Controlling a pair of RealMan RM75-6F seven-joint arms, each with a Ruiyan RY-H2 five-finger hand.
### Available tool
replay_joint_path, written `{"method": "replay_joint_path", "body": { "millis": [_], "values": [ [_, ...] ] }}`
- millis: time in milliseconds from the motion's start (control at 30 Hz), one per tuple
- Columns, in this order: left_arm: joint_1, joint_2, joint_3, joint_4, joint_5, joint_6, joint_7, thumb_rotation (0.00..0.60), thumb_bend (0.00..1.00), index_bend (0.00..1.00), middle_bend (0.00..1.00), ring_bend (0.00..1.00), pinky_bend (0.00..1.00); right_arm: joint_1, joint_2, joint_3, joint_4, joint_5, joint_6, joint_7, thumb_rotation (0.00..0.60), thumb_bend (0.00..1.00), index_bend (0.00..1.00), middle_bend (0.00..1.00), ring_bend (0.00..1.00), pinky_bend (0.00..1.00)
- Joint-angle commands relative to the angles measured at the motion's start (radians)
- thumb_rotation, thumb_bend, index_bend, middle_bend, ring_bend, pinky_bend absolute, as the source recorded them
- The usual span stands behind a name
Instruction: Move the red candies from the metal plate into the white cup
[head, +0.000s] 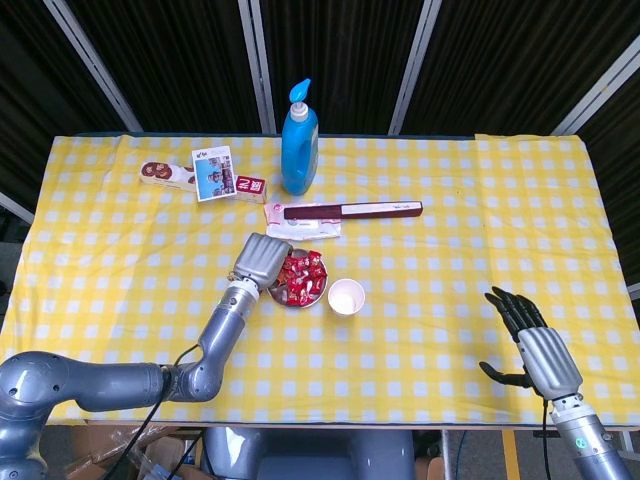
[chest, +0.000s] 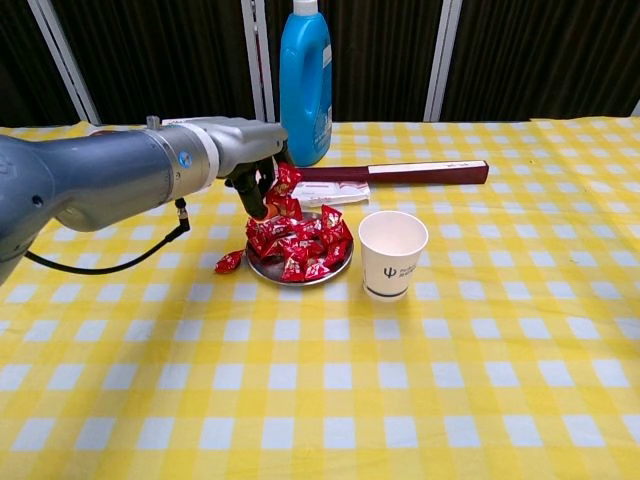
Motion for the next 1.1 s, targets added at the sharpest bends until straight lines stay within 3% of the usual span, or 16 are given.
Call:
{"method": "replay_joint_path", "body": {
  "millis": [33, 367, 600, 967, 1100],
  "values": [
    [-0.008, 0.012, -0.012, -0.022, -0.004, 0.013, 0.007, 0.600, 0.46, 0.57, 0.69, 0.84, 0.90, 0.000, 0.000, 0.000, 0.000, 0.000, 0.001, 0.002, 0.600, 0.28, 0.00, 0.00, 0.00, 0.00],
    [-0.046, 0.016, -0.063, -0.071, -0.012, 0.025, 0.005, 0.600, 0.46, 0.57, 0.69, 0.84, 0.90, 0.001, 0.000, 0.001, -0.001, 0.001, 0.000, 0.006, 0.600, 0.28, 0.00, 0.00, 0.00, 0.00],
    [-0.104, -0.030, -0.087, -0.075, -0.014, 0.010, 0.016, 0.600, 0.46, 0.57, 0.68, 0.84, 0.90, 0.001, 0.001, 0.003, -0.002, 0.003, 0.001, 0.009, 0.600, 0.28, 0.00, 0.00, 0.00, 0.00],
    [-0.169, -0.094, -0.076, -0.045, -0.071, -0.008, 0.060, 0.600, 0.45, 0.53, 0.65, 0.84, 0.90, 0.001, 0.004, 0.001, 0.000, -0.001, 0.001, 0.024, 0.600, 0.28, 0.00, 0.00, 0.00, 0.00],
    [-0.182, -0.107, -0.073, -0.036, -0.095, -0.006, 0.072, 0.600, 0.41, 0.52, 0.63, 0.84, 0.90, 0.002, 0.006, 0.001, -0.001, -0.003, 0.002, 0.028, 0.600, 0.28, 0.00, 0.00, 0.00, 0.00]
  ]
}}
